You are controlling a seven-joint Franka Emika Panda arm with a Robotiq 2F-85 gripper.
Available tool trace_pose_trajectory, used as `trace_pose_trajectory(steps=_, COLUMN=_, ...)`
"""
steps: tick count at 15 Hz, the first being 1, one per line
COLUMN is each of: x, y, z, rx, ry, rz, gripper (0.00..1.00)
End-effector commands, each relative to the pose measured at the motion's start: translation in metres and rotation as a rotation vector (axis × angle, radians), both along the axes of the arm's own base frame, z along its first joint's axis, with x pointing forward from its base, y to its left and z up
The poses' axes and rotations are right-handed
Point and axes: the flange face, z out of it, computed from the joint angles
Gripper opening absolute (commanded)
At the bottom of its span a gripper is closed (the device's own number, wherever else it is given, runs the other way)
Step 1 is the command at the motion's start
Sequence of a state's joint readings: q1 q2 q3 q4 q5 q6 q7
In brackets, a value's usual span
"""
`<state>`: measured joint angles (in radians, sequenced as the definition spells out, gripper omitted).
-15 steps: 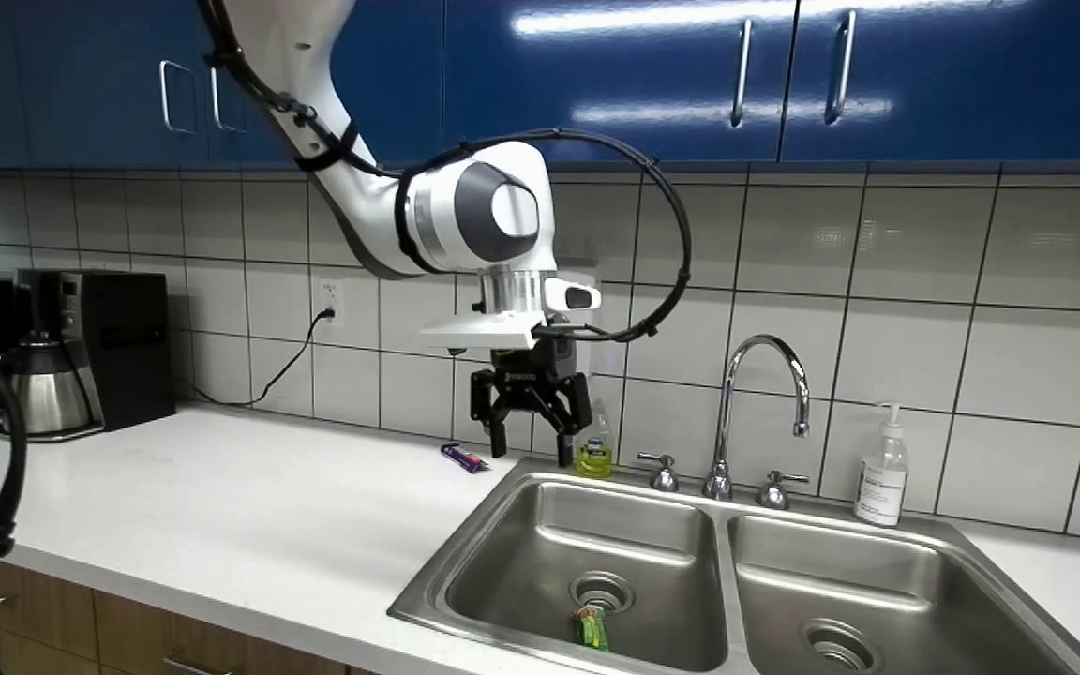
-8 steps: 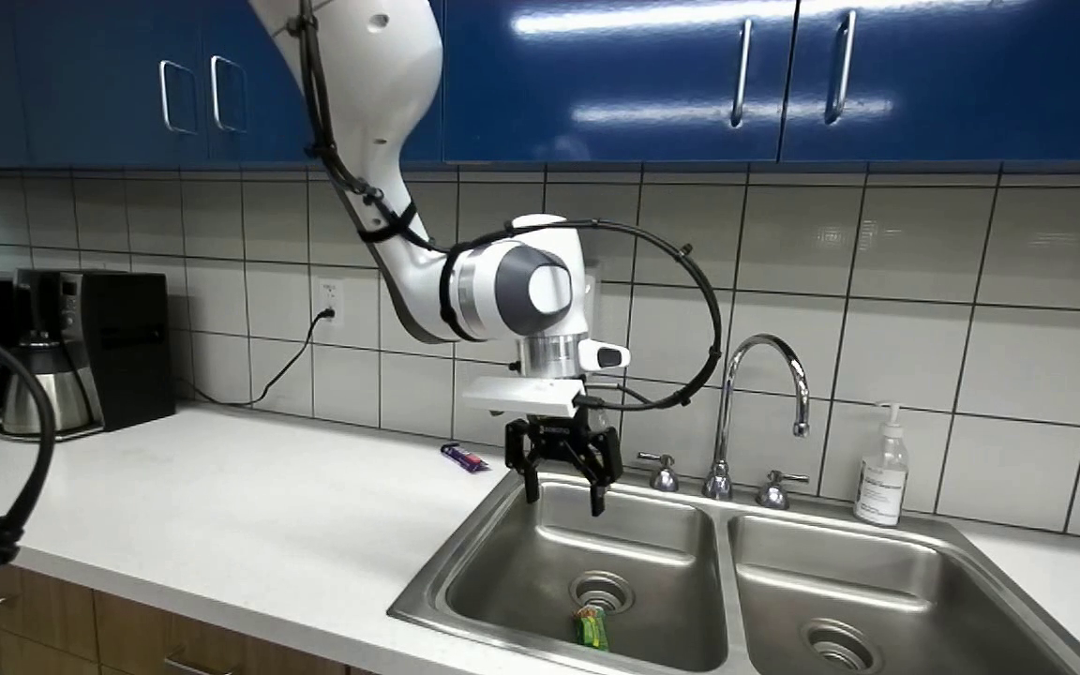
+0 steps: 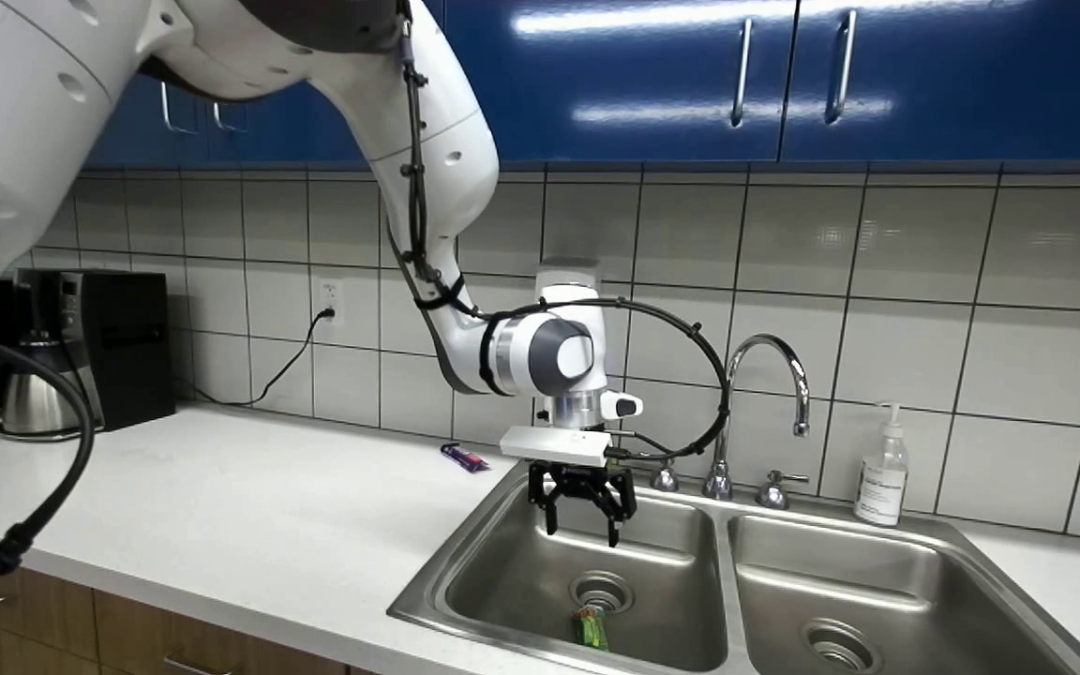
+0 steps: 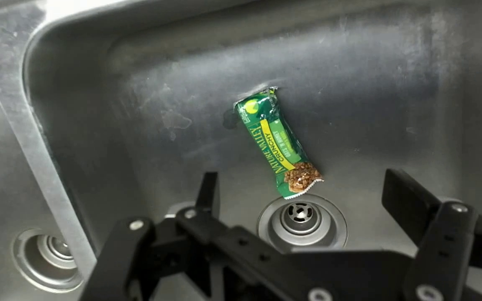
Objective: Remove the chocolate bar from the sink
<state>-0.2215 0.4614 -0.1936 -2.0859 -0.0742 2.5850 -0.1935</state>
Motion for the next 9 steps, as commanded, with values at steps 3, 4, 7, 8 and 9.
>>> trace_pose_trajectory(steps=3, x=0.032, y=-0.008, z=-0.05, rx=0.029, ry=0.072, rz=0.074, gripper=1.0)
trace_pose_trajectory(steps=4, x=0.032, y=-0.008, z=-0.06, rx=0.037, ry=0.091, rz=0.084, gripper=1.0)
trace_pose_trajectory(steps=7, x=0.03, y=-0.01, z=-0.082, rx=0.04, ry=0.141, rz=0.093, gripper=1.0)
trace_pose_trajectory(steps=8, x=0.029, y=-0.012, z=-0.087, rx=0.041, ry=0.151, rz=0.094, gripper=1.0)
trace_pose_trajectory(steps=9, x=0.028, y=-0.013, z=-0.092, rx=0.041, ry=0.16, rz=0.096, gripper=1.0)
